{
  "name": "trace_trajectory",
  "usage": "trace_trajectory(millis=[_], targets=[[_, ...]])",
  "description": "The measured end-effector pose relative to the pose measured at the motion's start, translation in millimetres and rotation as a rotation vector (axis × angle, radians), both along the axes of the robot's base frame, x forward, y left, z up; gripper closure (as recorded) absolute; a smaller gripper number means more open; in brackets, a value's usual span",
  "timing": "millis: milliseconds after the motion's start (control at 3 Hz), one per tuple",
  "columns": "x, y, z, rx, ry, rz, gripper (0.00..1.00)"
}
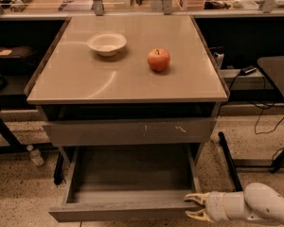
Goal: Open middle drawer
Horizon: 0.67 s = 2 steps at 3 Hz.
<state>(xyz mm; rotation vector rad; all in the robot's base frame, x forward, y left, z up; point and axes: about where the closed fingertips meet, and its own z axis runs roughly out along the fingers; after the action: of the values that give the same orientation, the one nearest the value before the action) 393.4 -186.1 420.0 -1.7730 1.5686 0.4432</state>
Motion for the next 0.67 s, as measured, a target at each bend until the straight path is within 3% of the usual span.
trace_trajectory(millis=[667], targets=[[0.0,0.0,0.0,0.0,0.0,0.0,0.58]])
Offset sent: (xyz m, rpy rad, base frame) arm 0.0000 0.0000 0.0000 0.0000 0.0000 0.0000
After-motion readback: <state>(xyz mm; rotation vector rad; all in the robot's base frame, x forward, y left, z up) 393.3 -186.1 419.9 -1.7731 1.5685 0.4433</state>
